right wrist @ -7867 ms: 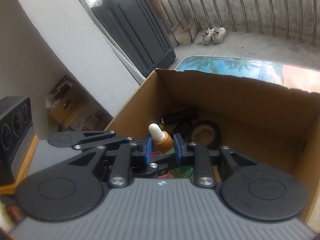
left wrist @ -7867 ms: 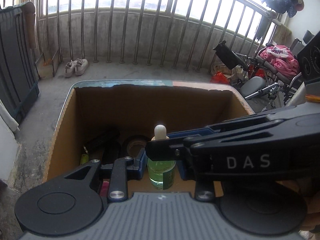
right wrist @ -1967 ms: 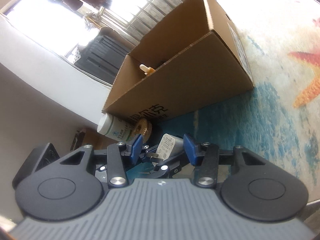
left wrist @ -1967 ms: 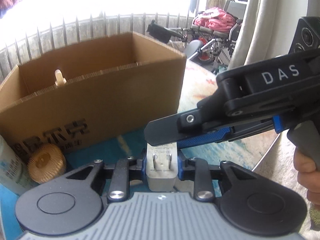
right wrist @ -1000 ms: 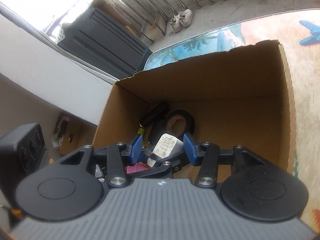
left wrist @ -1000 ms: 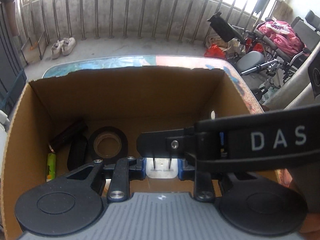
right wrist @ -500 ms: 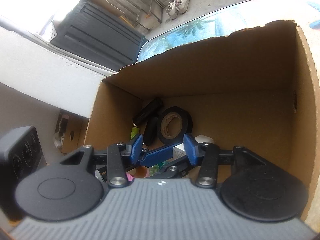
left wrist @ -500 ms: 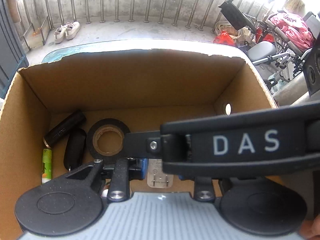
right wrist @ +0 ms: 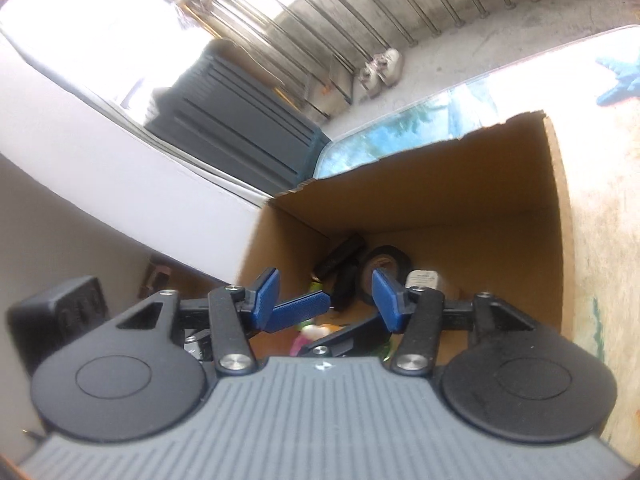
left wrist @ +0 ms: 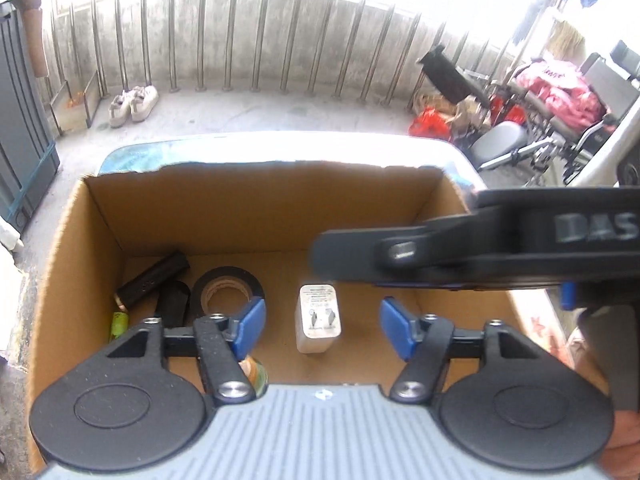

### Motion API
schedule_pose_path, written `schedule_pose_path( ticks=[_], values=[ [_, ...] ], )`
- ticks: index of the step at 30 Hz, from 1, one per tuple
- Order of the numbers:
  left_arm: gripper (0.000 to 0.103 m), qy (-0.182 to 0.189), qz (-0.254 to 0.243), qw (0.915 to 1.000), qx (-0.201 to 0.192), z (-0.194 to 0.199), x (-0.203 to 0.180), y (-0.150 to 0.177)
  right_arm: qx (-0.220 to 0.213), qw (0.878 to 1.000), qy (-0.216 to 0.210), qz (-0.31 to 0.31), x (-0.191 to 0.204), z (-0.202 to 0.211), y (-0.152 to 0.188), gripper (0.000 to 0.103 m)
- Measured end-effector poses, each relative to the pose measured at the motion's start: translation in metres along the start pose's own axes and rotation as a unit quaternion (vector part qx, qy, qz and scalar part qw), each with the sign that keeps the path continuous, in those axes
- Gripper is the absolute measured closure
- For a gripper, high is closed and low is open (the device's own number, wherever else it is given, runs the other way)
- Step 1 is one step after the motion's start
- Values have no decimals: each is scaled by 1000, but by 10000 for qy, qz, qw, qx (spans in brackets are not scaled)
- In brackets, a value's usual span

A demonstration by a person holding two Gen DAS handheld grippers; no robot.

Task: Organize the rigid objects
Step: 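Withdraw the right tool from the box, then move the right tool down to the gold round tin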

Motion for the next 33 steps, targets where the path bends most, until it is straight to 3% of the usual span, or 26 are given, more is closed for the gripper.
schedule_pose_path(
  ticks=[4, 9, 12, 15, 19, 23, 26, 33],
  values=[
    [19, 405, 76, 9991, -110, 36, -3, 8, -496, 9984, -274, 35, 15, 52, 17, 45],
    [13, 674, 109, 9968, -416, 88, 6, 35, -896, 9945, -534, -57, 20, 118, 65, 38],
    [9, 809, 159, 9948, -592, 114, 18, 56, -1028, 9927, -598, -188, 20, 142, 101, 34],
    [8, 708, 150, 9945, -761, 127, 31, 81, -1086, 9914, -635, -359, 21, 151, 136, 32],
    [6, 455, 81, 9950, -889, 130, 48, 114, -1037, 9899, -757, -602, 31, 141, 180, 30],
    [5, 341, -62, 9958, -850, 114, 59, 144, -739, 9919, -759, -701, 38, 104, 205, 29],
    [5, 185, -206, 9971, -712, 92, 62, 160, -455, 9947, -642, -661, 38, 72, 209, 29],
    [5, 210, -266, 9970, -694, 54, 66, 173, -101, 9985, -433, -314, 35, 2, 194, 31]
  ],
)
Point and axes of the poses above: each gripper's, at about its wrist camera, not at the fingertips, and z roughly against the way its jaws point, x to its left, y to its underside, the point moved 7 cm from there along -z, roughly the way its jaws point, and after that the axes turned 6 degrees about z, right-handed, at the moved point
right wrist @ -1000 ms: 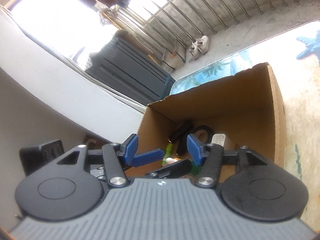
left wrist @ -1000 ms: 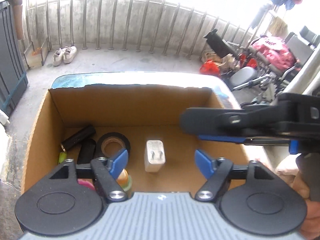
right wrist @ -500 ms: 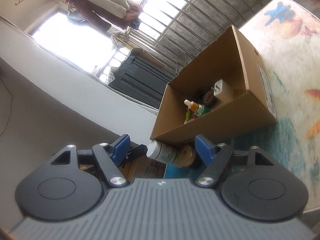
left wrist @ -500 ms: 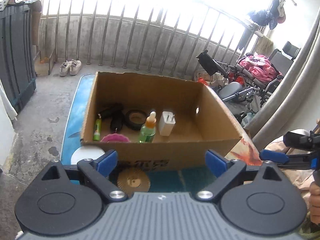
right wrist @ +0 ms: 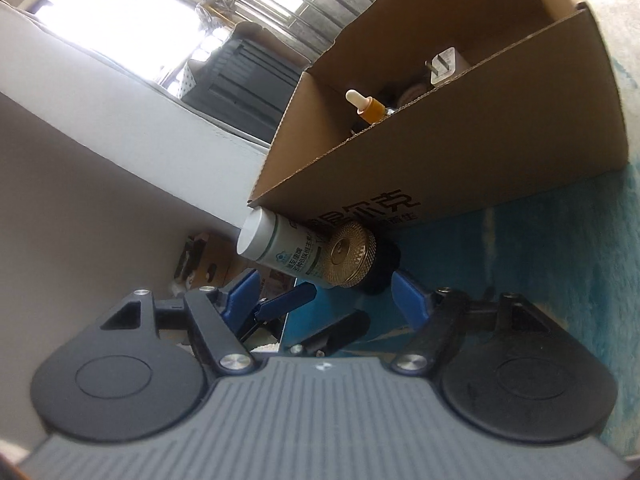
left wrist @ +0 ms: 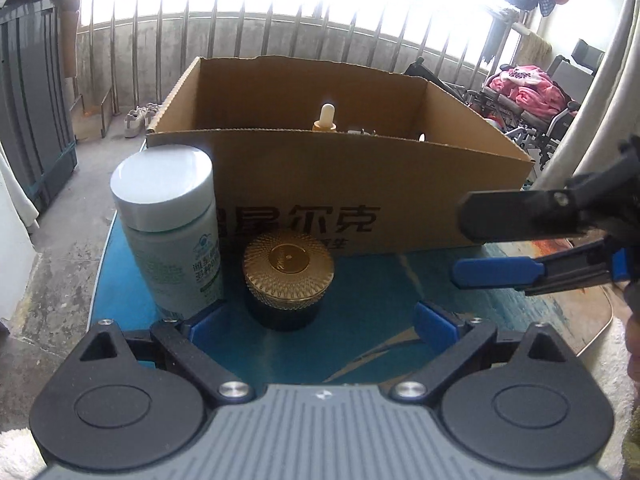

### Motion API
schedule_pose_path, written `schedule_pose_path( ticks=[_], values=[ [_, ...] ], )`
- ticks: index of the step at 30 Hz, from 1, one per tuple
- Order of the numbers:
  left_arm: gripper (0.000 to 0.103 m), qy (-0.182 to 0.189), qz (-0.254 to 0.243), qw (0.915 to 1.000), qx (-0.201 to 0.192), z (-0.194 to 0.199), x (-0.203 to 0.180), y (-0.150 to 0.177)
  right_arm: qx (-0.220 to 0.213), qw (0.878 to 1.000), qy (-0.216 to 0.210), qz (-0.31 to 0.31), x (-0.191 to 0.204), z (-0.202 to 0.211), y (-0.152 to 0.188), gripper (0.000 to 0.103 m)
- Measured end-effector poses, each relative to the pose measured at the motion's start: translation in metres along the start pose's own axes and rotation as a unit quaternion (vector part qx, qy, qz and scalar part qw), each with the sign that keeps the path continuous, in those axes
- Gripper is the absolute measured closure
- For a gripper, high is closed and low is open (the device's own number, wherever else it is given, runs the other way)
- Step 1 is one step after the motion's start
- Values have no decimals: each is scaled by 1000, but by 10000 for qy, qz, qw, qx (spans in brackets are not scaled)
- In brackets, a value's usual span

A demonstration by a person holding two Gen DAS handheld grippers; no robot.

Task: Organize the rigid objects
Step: 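Move the right tool down to the gold round tin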

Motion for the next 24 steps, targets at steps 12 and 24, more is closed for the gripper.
schedule_pose_path(
  ticks=[12, 24],
  values=[
    [5, 13, -208, 9997, -101, -18, 4, 3, 518, 9983, 80, 255, -10, -72, -15, 55],
    [6, 157, -510, 9985, -114, -10, -18, 12, 616, 9975, 100, 338, -14, -56, -10, 54]
  ],
)
Point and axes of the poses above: each gripper's, at about its wrist camera, not at the fingertips, and z roughly against the way its jaws point, x to its left, y to its underside, the point moved 7 cm from there along -z, roughly the way its jaws point, and after that the axes turned 6 degrees about z, right-handed, at the moved point
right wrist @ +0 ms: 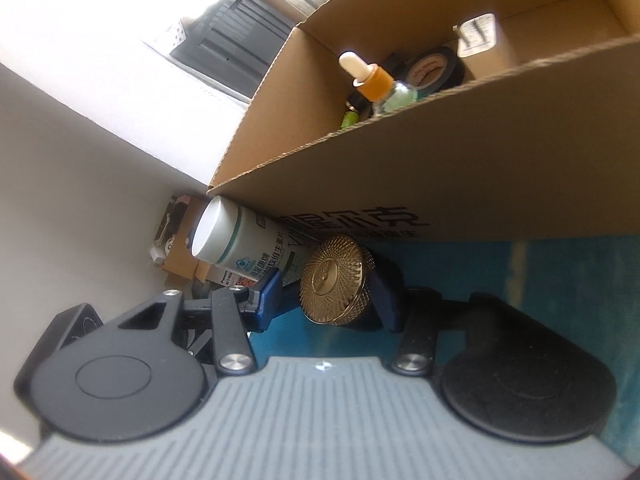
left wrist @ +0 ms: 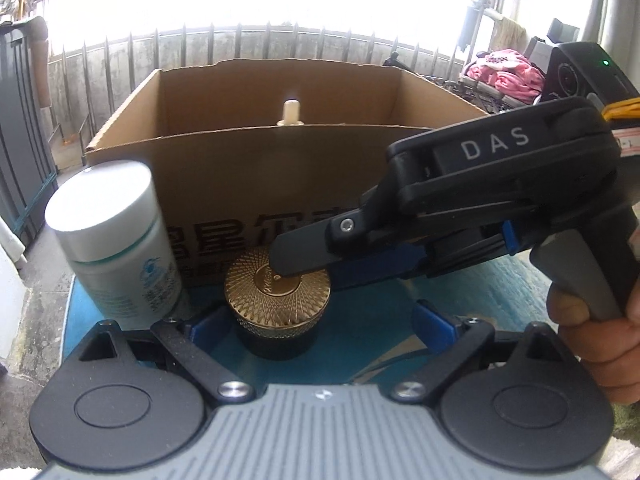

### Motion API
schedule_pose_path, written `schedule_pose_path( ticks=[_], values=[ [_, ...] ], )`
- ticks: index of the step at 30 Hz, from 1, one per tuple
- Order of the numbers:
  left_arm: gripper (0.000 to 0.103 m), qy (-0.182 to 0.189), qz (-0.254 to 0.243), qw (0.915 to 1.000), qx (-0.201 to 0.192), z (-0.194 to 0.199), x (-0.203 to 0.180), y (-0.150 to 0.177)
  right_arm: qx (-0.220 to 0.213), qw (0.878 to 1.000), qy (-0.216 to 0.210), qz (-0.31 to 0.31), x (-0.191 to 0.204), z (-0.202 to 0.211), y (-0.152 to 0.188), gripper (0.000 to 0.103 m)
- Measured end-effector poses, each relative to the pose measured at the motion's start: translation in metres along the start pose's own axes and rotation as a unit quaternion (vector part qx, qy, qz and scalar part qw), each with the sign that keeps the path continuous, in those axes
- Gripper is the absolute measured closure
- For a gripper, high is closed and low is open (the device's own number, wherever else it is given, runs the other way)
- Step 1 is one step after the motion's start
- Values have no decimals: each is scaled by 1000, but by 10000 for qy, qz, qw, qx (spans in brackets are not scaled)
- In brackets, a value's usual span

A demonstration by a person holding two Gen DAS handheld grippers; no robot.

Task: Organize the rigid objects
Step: 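Move the right tool down to the gold round tin, then close the right tool around the sides of the gold round tin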

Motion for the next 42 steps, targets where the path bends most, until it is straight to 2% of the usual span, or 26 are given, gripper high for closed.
schedule_pose_path(
  ticks=[9, 18, 26, 34, 42],
  values=[
    [7, 572, -462, 9972, 121, 6, -51, 11, -226, 9988, 309, -296, -22, 55, 23, 53],
    [10, 1083, -686, 9912, 343, 8, -95, 22, -595, 9949, 649, -489, -41, 110, 42, 53],
    [10, 885, -821, 9925, 202, 17, -96, 27, -749, 9933, 654, -582, -47, 120, 43, 51],
    [10, 508, -889, 9945, 206, 1, -100, 7, -792, 9926, 631, -676, -50, 118, 45, 48],
    [14, 383, -904, 9949, 242, -6, -97, 6, -810, 9922, 648, -698, -50, 120, 46, 46]
  ],
)
Point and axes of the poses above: each gripper's, at about its wrist camera, not at the fingertips, and z roughly against the way its jaws point, x to its left, y to its underside, the point moved 7 cm from there along -z, roughly the way its jaws point, and after that the axes turned 6 degrees about z, right-handed, at the moved point
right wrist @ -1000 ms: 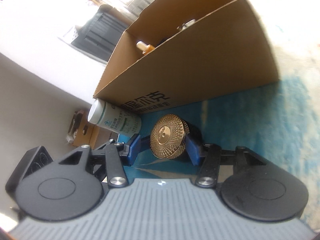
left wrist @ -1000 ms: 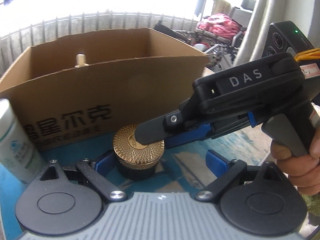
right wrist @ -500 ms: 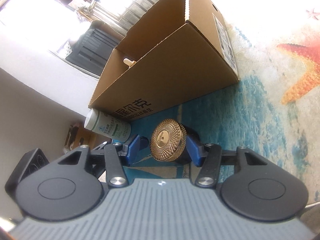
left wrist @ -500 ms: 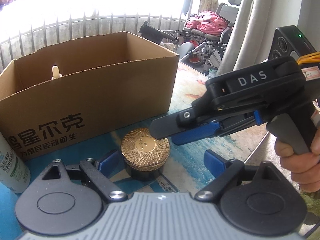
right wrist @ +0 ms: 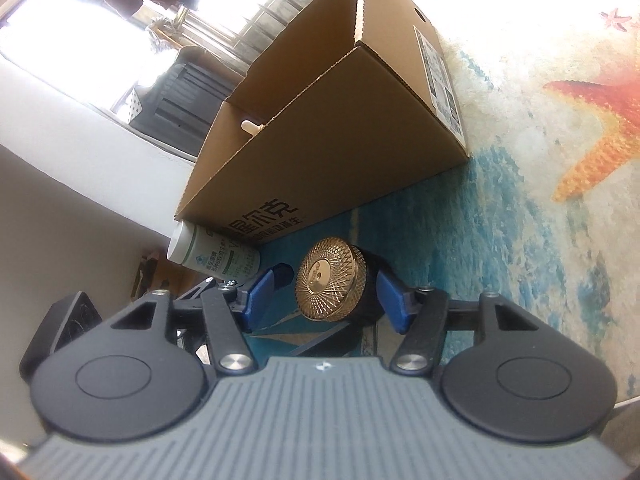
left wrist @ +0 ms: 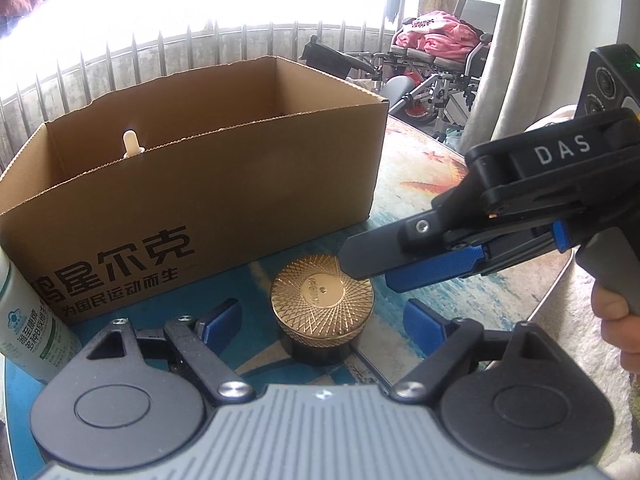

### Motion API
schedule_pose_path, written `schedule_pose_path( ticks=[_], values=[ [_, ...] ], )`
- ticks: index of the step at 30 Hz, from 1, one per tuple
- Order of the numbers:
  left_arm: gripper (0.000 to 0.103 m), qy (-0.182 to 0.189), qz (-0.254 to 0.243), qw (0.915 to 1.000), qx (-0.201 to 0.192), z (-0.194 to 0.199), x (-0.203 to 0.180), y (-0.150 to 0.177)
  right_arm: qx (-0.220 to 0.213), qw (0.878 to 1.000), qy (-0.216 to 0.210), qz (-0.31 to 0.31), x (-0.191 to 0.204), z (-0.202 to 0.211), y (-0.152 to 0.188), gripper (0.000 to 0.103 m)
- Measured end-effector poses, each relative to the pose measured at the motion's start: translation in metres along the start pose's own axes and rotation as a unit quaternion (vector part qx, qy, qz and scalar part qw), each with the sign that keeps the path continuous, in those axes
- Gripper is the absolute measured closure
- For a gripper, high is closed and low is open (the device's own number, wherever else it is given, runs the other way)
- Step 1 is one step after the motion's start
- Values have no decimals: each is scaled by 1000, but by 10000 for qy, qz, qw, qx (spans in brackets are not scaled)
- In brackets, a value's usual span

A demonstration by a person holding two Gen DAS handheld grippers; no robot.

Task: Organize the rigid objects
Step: 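Close the right tool around the sides of the gold round tin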

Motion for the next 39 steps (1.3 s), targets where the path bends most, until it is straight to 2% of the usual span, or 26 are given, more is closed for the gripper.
schedule_pose_path(
  ticks=[17, 29, 39],
  values=[
    [15, -80, -130, 9999, -12, -7, 0, 0, -37, 10000, -33, -69, -1, -1, 0, 44],
    [34, -12, -180, 9998, 49, -17, 5, -2, 23, 10000, 56, -80, -3, -18, -1, 43],
    [44, 59, -128, 9998, 108, -23, 10, 0, 35, 9997, 227, -17, -9, -25, 0, 47]
  ],
)
Point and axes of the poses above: each gripper's, at about its wrist camera, not at the fingertips, and z roughly against the way its jaws point, x to its left, y to its underside, the point moved 7 cm from there along -z, roughly the way its jaws point, and after that the axes turned 6 degrees about z, right-handed, at the moved point
